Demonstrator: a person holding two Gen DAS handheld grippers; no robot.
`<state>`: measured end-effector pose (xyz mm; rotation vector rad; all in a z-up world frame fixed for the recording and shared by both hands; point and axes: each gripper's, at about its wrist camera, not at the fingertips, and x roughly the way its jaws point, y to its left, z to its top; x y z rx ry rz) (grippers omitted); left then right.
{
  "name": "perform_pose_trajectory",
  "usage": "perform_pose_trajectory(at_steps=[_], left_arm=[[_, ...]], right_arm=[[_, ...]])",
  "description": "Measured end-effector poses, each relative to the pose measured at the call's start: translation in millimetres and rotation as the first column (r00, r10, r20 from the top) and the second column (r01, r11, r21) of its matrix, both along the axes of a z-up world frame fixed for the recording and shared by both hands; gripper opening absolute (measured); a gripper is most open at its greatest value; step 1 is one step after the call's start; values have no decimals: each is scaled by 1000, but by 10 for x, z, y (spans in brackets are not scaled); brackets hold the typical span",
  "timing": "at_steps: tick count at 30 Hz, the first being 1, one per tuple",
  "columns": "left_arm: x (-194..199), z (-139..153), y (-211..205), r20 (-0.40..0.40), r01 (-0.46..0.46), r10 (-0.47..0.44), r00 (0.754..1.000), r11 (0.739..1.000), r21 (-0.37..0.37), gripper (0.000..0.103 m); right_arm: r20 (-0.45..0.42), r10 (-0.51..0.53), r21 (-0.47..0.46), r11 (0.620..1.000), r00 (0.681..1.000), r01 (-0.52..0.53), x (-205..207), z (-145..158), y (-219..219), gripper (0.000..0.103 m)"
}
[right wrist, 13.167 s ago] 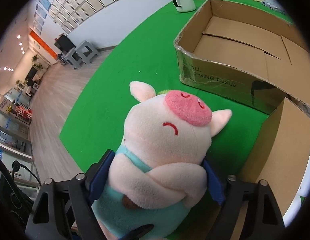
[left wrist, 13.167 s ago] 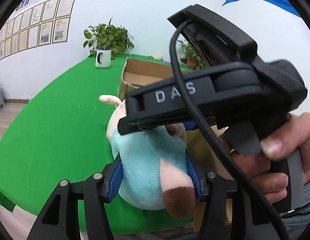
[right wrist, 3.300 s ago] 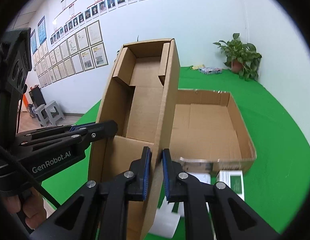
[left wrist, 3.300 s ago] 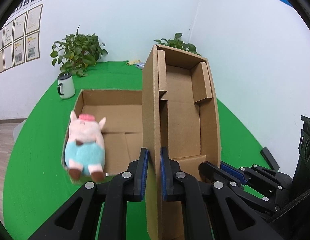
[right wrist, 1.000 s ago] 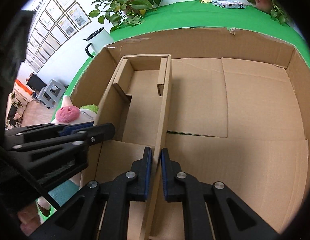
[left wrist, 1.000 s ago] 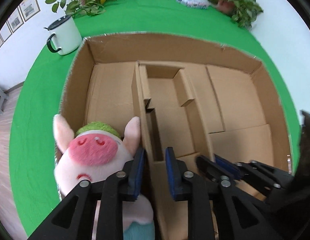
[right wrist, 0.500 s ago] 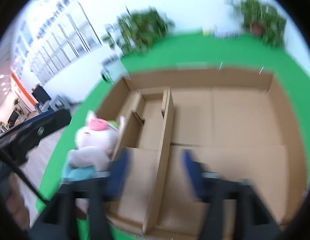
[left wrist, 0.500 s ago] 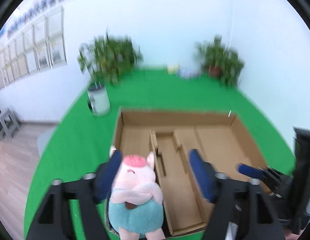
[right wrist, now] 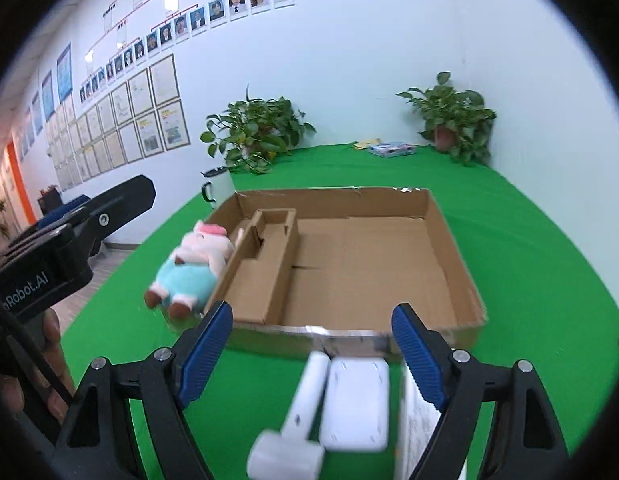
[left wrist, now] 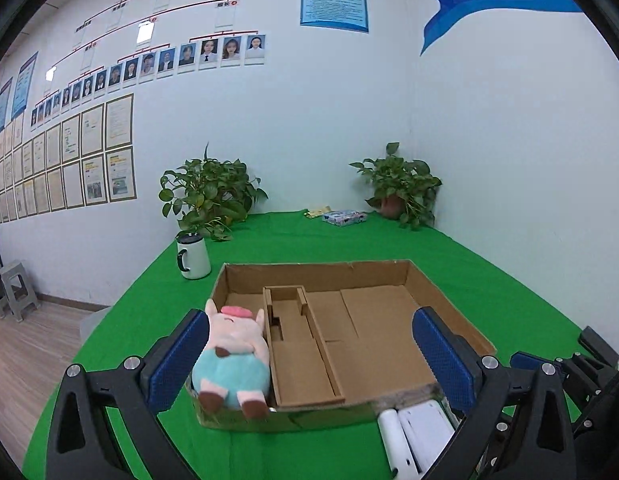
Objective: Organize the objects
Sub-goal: 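Open the left gripper to release the insert and withdraw, then reach the left gripper toward the white hair dryer beside the box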
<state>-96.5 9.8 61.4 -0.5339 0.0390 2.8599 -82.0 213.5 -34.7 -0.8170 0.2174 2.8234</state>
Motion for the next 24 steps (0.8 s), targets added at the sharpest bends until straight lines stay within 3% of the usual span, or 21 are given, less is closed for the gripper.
perform_pose_trajectory(at_steps=[7, 22, 24], left_arm=[[464, -87, 141, 36, 4, -3, 999, 1000, -9, 102], [826, -267, 288, 50, 33, -33, 998, 999, -11, 102], [871, -305, 274, 59, 22, -22, 998, 1000, -3, 102]], right_arm=[[-17, -8, 44, 999, 1000, 9, 337, -8, -123, 82], [-3, -43, 44, 998, 999, 43, 567, -159, -232, 82], [2, -45, 42, 998, 999, 45, 577, -176, -244, 77]])
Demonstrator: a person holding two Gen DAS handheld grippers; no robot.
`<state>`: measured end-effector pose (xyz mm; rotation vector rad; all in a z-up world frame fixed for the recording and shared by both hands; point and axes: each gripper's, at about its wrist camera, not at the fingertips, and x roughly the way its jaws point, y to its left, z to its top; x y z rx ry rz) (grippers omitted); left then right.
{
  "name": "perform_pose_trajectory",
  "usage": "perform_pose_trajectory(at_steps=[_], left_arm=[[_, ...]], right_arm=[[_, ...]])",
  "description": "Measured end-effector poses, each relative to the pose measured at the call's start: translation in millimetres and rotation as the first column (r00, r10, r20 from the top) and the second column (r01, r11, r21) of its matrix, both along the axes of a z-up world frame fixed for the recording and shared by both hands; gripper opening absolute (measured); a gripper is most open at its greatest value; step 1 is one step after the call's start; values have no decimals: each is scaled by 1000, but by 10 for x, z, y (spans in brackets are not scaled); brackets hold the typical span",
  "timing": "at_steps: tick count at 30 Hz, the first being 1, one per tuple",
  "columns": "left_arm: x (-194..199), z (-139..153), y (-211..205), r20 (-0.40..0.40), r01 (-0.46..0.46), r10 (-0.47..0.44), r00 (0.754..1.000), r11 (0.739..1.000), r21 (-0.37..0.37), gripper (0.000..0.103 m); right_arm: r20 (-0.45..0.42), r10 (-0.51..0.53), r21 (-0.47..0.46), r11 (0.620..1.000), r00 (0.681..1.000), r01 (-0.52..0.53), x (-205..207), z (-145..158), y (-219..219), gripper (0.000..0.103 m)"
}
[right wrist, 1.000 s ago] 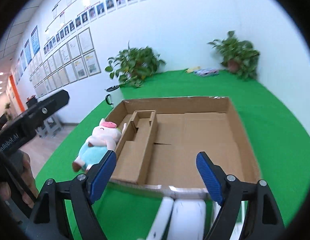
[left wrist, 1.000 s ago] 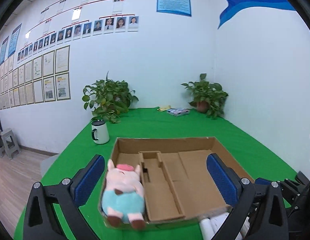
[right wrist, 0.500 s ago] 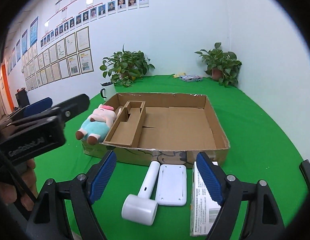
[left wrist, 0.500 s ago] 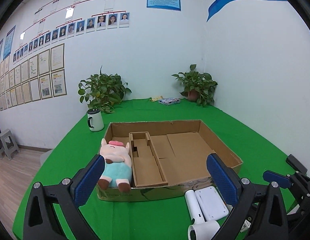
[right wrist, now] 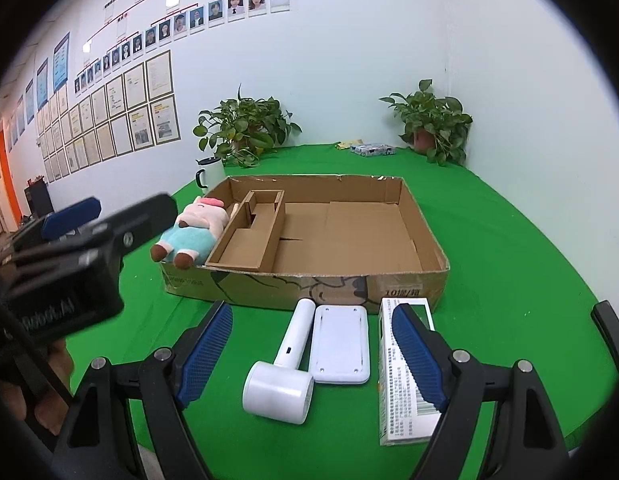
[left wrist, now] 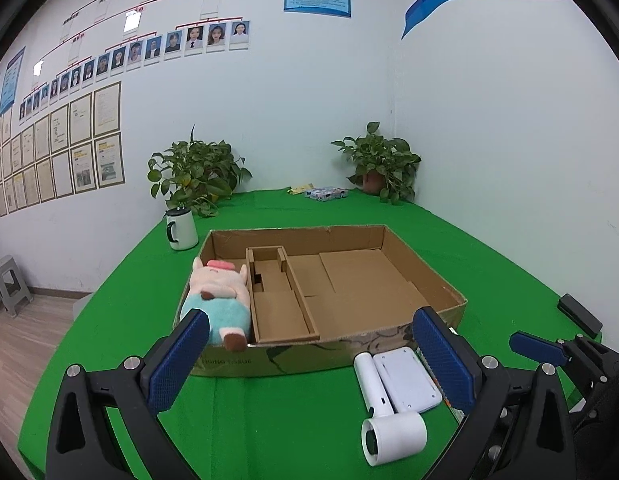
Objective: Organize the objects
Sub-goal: 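Reach the left gripper toward the white hair dryer beside the box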
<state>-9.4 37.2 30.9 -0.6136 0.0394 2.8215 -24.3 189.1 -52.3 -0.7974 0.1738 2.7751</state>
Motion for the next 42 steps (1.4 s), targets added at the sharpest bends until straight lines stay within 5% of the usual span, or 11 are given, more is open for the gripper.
perform_pose_trajectory(at_steps=[1, 2, 3, 4, 6, 8, 9, 10, 11, 33, 42], left_arm=[[18, -14, -17, -1, -7, 7, 1000, 1000, 11, 100], [48, -29, -29, -5, -17, 17, 1000, 1000, 20, 95], [68, -36, -49, -12, -39, 39, 999, 999, 25, 72], [68, -52, -63, -7, -56, 56, 998, 998, 21, 38], [34, -104, -79, 46, -44, 43, 998, 999, 12, 13], [-12, -140, -95, 69, -50, 49, 996, 999, 21, 18], [-18, -151, -107, 64, -66, 64, 996, 997, 30, 39], [-30, -160, -122, 63, -88, 86, 994, 996, 33, 84], [-33, -156, -144, 53, -106, 104, 993, 994, 41, 103], [-614, -525, -104, 171, -13, 3, 985, 998, 57, 101], [-863, -828, -130, 297, 66, -97, 950, 991, 112, 101]], right_arm=[[1, 0, 1, 1000, 1000, 0, 6, -5, -10, 71], [4, -7, 16, 1000, 1000, 7, 9, -9, -22, 48], [9, -20, 42, 999, 1000, 20, 5, -7, -37, 18], [10, -23, 62, 998, 1000, 23, 5, -6, -45, 7], [4, -9, 65, 998, 1000, 9, 3, -1, -24, 6], [15, -2, 60, 998, 1000, 1, -34, -2, 14, 9], [27, -8, 62, 998, 1000, 6, -60, -15, 35, 29], [37, -12, 61, 998, 999, 9, -86, -32, 60, 45], [35, -7, 51, 999, 999, 5, -100, -51, 87, 76], [34, 51, 7, 999, 998, -51, -222, -391, 294, 80], [31, 97, -20, 995, 995, -96, -232, -471, 324, 80]])
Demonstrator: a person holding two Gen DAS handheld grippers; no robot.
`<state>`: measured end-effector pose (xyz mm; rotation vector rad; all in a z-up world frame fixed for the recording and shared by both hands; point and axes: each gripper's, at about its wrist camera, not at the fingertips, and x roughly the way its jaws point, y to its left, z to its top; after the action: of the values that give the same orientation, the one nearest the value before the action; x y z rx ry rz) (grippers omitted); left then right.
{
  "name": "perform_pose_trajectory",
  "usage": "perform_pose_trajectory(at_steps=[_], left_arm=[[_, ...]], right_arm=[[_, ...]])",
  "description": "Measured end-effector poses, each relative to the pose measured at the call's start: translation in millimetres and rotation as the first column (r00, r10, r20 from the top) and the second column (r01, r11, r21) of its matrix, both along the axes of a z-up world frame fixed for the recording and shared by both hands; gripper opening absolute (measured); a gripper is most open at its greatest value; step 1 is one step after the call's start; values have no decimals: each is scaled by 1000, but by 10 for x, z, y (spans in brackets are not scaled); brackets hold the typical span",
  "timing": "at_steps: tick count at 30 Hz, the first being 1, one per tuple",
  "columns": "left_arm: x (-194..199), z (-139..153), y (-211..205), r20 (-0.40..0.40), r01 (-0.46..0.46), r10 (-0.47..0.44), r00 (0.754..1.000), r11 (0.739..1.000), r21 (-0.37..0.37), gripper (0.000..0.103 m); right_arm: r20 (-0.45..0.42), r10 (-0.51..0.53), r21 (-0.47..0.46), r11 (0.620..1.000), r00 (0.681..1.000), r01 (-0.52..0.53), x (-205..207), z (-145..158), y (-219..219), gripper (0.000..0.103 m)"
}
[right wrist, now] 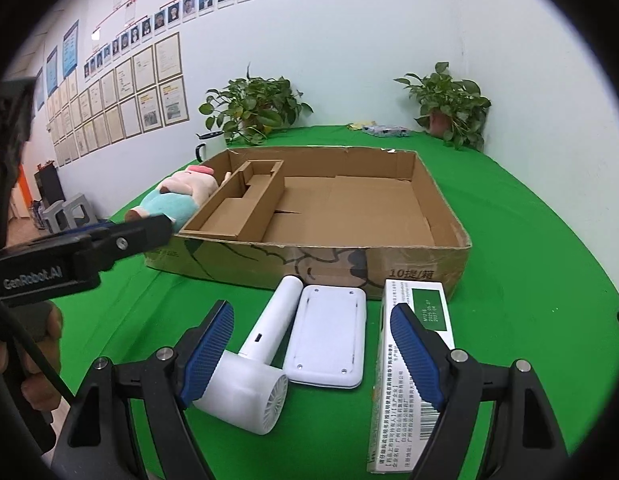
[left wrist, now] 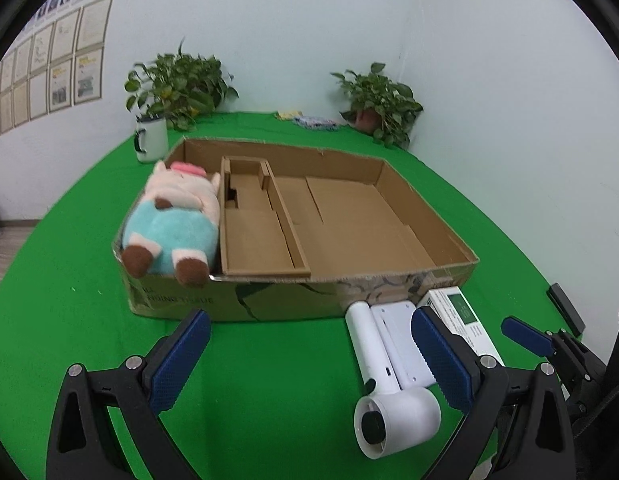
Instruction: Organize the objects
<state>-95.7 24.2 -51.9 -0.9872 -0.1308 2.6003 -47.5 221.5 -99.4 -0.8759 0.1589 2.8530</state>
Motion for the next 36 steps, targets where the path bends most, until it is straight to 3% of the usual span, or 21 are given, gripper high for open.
perform_pose_trajectory(at_steps=[6, 10, 13, 17, 19, 20, 21, 23, 27, 33, 36], left_arm=[[-210, -463, -90, 195, 62, -81, 978, 993, 101, 101], [-430, -703, -26, 297, 132, -196, 934, 966, 224, 100], [-622, -843, 100, 346, 183, -279, 896, 941, 284, 100], [-841, -1033, 309, 394, 237, -361, 845, 914, 329, 88], [-943, -1148, 378, 429, 234, -369, 824, 913, 336, 75], [-976, -1198, 401, 442, 233, -377, 814, 909, 345, 74], [-970, -1203, 407, 429, 237, -381, 819, 906, 351, 74], [-988, -1229, 448, 440, 259, -398, 805, 903, 342, 67], [-977, -1281, 440, 457, 265, -398, 796, 907, 328, 48], [-745, -1321, 309, 504, 233, -380, 775, 915, 331, 45], [-748, -1328, 263, 506, 218, -365, 781, 920, 327, 47]], right_arm=[[77, 145, -97, 986, 986, -137, 125, -157, -130, 80], [146, 164, -171, 975, 976, -139, 109, -352, -218, 80], [186, 192, -151, 975, 964, -166, 43, -441, -373, 80], [203, 172, -116, 982, 964, -151, -30, -465, -438, 78], [224, 140, -102, 988, 964, -120, -86, -502, -422, 76], [228, 133, -98, 989, 965, -113, -98, -512, -417, 73], [231, 128, -93, 990, 965, -109, -104, -519, -418, 70], [231, 120, -89, 991, 966, -102, -116, -531, -419, 66], [225, 118, -95, 991, 967, -99, -105, -535, -402, 64], [263, 185, -111, 981, 947, -161, 173, -507, -466, 62], [279, 192, -121, 979, 941, -164, 283, -494, -489, 62]])
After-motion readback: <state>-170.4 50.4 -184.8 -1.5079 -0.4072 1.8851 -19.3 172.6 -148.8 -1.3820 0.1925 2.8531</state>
